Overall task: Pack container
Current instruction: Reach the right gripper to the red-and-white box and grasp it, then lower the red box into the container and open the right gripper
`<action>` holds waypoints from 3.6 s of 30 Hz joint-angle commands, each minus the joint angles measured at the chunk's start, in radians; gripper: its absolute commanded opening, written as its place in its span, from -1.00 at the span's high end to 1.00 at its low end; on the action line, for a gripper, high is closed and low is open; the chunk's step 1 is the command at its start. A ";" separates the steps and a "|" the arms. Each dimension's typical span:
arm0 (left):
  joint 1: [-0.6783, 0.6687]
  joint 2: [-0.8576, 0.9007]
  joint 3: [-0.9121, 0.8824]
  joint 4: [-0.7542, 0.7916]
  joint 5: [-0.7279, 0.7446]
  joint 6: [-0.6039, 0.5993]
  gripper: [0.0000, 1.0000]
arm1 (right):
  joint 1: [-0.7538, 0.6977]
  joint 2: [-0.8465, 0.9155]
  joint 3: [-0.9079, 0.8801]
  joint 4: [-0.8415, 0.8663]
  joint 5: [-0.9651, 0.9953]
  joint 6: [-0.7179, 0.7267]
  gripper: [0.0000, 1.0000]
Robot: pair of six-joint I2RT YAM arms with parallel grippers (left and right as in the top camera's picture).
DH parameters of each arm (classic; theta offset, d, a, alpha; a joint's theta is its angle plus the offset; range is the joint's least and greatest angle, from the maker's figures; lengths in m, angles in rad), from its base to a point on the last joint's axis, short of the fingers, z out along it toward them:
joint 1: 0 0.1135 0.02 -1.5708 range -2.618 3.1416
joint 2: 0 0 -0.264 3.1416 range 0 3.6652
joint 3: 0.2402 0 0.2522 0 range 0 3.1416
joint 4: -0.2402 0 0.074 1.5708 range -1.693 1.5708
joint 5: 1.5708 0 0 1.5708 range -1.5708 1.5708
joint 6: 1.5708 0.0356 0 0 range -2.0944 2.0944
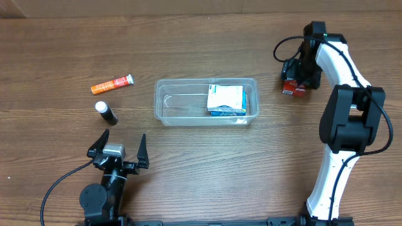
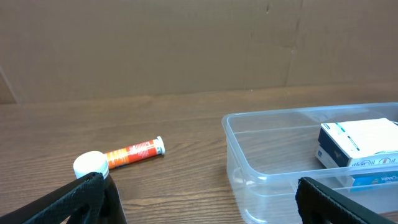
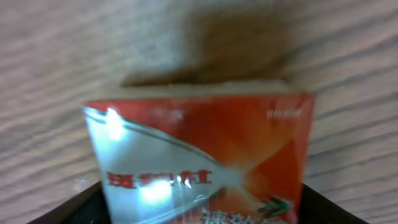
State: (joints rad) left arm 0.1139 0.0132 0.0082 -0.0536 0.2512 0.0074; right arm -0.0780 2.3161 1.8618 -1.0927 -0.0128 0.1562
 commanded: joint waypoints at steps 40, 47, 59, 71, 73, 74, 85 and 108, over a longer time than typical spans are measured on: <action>0.006 -0.008 -0.003 0.001 0.004 0.008 -1.00 | 0.420 -0.253 0.218 -0.433 0.022 -0.008 -0.36; 0.006 -0.008 -0.003 0.001 0.004 0.008 -1.00 | 0.525 -0.253 0.205 -0.495 0.017 -0.132 -0.36; 0.006 -0.008 -0.003 0.001 0.004 0.008 -1.00 | 0.518 -0.246 0.151 -0.410 -0.102 -0.622 -0.53; 0.006 -0.008 -0.003 0.001 0.004 0.008 -1.00 | 0.423 -0.244 0.151 -0.447 -0.097 -0.205 -0.50; 0.006 -0.008 -0.003 0.001 0.004 0.008 -1.00 | 0.423 -0.244 0.151 -0.447 -0.128 -0.126 -0.43; 0.006 -0.008 -0.003 0.001 0.004 0.008 -1.00 | 0.423 -0.244 0.151 -0.447 -0.154 -0.114 -0.41; 0.006 -0.008 -0.003 0.001 0.004 0.008 -1.00 | 0.464 -0.244 0.011 -0.399 -0.203 0.135 -0.13; 0.006 -0.008 -0.003 0.001 0.004 0.008 -1.00 | 0.492 -0.244 0.017 -0.332 -0.182 0.133 -0.12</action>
State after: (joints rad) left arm 0.1139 0.0132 0.0082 -0.0536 0.2512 0.0071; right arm 0.4141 2.1063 1.8725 -1.4303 -0.2203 0.2878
